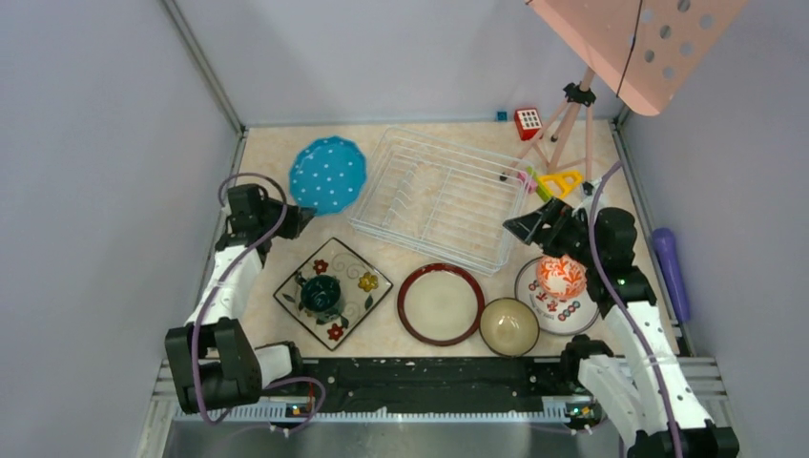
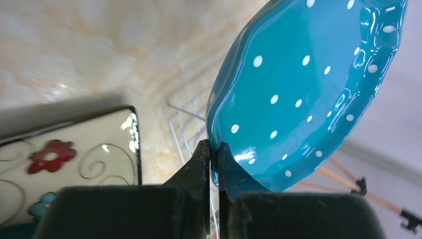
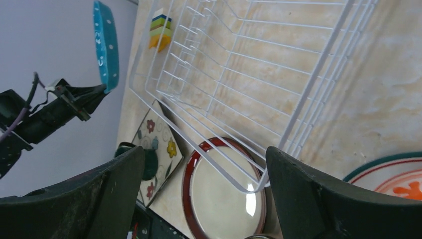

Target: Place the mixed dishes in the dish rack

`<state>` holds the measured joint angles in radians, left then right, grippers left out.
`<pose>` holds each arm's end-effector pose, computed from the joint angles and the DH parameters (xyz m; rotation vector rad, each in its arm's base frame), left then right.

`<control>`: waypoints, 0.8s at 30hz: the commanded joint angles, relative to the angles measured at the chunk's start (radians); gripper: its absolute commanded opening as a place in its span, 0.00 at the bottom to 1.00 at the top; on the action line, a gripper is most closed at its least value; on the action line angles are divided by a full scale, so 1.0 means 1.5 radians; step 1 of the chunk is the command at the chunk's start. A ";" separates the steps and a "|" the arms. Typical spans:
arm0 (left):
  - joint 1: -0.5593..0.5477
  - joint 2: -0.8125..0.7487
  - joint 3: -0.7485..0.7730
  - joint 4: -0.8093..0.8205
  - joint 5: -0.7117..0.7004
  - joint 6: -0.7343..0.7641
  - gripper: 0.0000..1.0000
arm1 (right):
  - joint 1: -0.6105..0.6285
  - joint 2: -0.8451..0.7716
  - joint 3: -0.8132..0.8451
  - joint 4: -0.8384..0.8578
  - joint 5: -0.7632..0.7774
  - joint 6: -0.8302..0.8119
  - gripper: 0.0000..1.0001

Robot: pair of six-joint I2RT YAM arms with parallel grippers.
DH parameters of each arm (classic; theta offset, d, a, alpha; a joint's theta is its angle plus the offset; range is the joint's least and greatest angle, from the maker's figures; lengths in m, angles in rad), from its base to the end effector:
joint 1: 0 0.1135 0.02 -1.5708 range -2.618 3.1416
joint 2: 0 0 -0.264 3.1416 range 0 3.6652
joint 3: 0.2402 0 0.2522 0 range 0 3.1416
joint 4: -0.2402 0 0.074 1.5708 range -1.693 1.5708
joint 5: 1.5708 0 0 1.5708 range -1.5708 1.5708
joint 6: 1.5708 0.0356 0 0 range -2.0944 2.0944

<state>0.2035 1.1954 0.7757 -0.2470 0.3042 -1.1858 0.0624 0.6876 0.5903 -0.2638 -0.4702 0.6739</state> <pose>0.2531 0.0413 0.2473 -1.3647 1.9102 -0.8526 0.1632 0.0264 0.2796 0.2835 1.9875 0.9354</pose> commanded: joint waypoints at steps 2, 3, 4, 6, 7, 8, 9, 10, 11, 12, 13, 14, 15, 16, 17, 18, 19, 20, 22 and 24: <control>-0.080 -0.030 0.067 0.189 0.068 0.009 0.00 | 0.000 0.080 0.078 0.140 -0.093 0.025 0.89; -0.096 -0.032 0.068 0.196 0.062 0.010 0.00 | 0.002 0.099 0.090 0.146 -0.099 0.023 0.89; -0.113 -0.035 0.068 0.202 0.053 0.010 0.00 | 0.006 0.116 0.105 0.150 -0.103 0.018 0.90; -0.150 -0.040 0.066 0.222 0.040 0.015 0.00 | 0.015 0.154 0.133 0.152 -0.106 0.009 0.90; -0.166 -0.041 0.067 0.225 0.034 0.018 0.00 | 0.023 0.172 0.147 0.155 -0.107 0.005 0.90; -0.180 -0.040 0.069 0.229 0.030 0.021 0.00 | 0.033 0.194 0.161 0.162 -0.106 0.004 0.90; -0.197 -0.034 0.071 0.235 0.031 0.022 0.00 | 0.042 0.209 0.169 0.170 -0.105 0.005 0.90; -0.210 -0.027 0.072 0.244 0.035 0.021 0.00 | 0.053 0.223 0.175 0.181 -0.104 0.007 0.90; -0.223 -0.019 0.071 0.257 0.040 0.017 0.00 | 0.065 0.237 0.181 0.196 -0.102 0.007 0.89; -0.238 -0.008 0.072 0.270 0.045 0.013 0.00 | 0.080 0.251 0.187 0.204 -0.093 0.008 0.89; -0.254 0.003 0.074 0.281 0.049 0.010 0.00 | 0.095 0.265 0.193 0.212 -0.084 0.008 0.89; -0.268 0.015 0.077 0.291 0.052 0.008 0.00 | 0.109 0.280 0.199 0.220 -0.075 0.007 0.89; -0.283 0.027 0.080 0.301 0.054 0.008 0.00 | 0.121 0.292 0.206 0.226 -0.065 0.007 0.89; -0.296 0.037 0.083 0.310 0.054 0.009 0.00 | 0.133 0.305 0.211 0.232 -0.053 0.007 0.89; -0.307 0.048 0.087 0.319 0.055 0.010 0.00 | 0.146 0.316 0.217 0.238 -0.043 0.008 0.89; -0.318 0.056 0.089 0.327 0.054 0.010 0.00 | 0.153 0.327 0.221 0.246 -0.035 0.009 0.89; -0.326 0.065 0.092 0.335 0.054 0.012 0.00 | 0.159 0.338 0.225 0.257 -0.033 0.011 0.89; -0.334 0.073 0.096 0.340 0.056 0.014 0.00 | 0.163 0.346 0.228 0.274 -0.037 0.016 0.89; -0.344 0.088 0.105 0.341 0.059 0.019 0.00 | 0.170 0.361 0.231 0.308 -0.038 0.027 0.89; -0.351 0.099 0.110 0.346 0.063 0.020 0.00 | 0.175 0.373 0.241 0.316 -0.029 0.028 0.89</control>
<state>-0.3069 1.3479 0.8452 0.0257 0.3470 -1.1446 0.3077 1.2243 0.8757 0.0868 -0.5457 0.7013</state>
